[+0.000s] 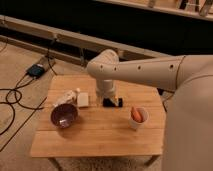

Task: Move the arm in a circular motion

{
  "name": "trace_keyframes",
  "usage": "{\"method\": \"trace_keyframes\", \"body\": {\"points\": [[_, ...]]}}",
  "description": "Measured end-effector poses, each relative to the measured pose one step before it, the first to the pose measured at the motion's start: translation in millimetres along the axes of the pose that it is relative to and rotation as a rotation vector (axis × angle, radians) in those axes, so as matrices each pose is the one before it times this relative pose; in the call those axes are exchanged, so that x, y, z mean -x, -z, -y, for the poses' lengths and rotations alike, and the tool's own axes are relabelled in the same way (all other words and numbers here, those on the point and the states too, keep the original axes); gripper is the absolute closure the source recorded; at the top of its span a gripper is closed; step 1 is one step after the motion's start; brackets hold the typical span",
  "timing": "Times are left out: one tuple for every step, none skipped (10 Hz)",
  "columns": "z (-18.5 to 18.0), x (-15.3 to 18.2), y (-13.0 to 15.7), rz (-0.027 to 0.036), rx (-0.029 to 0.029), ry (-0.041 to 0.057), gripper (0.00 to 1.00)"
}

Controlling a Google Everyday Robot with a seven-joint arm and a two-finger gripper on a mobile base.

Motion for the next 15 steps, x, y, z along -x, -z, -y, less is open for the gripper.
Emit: {"method": "trace_keyframes", "body": {"points": [[-0.79,24.21,5.74,0.00730,-0.00972,0.01841,0.35],[-2.47,17.05,4.22,0.00270,-0.00879,0.01892,0.35],[-2.76,13.52,3.59,0.00280,-0.00323,0.01537,0.35],[-7.77,20.63,3.45,0.00049,0.00470,0.02826,0.35],[-6.61,12.58,1.70,-0.00267,0.00473,0.01876,0.35],[-11.23,14.43,2.38,0.00042,0.00394,0.02641,0.35],[-12.49,11.16,1.05,-0.00119,0.00103,0.02835,0.35],[-17.44,11.73,0.60,-0.00192,-0.00026,0.03832,0.35],[-9.81,7.01,-0.39,-0.00127,-0.00255,0.02357,0.35],[-15.46,4.02,-3.79,-0.00810,-0.00287,0.03542,0.35],[-21.34,0.88,-5.51,-0.00594,-0.00840,0.05021,0.35],[-18.50,-2.26,-3.05,-0.00595,-0.00285,0.03747,0.35],[-19.89,-3.67,-3.86,-0.00314,0.00037,0.03861,0.35],[-20.19,-7.52,-3.95,-0.00162,0.00910,0.03182,0.35],[-12.32,-7.99,-2.72,-0.00138,0.01329,0.01020,0.35]]}}
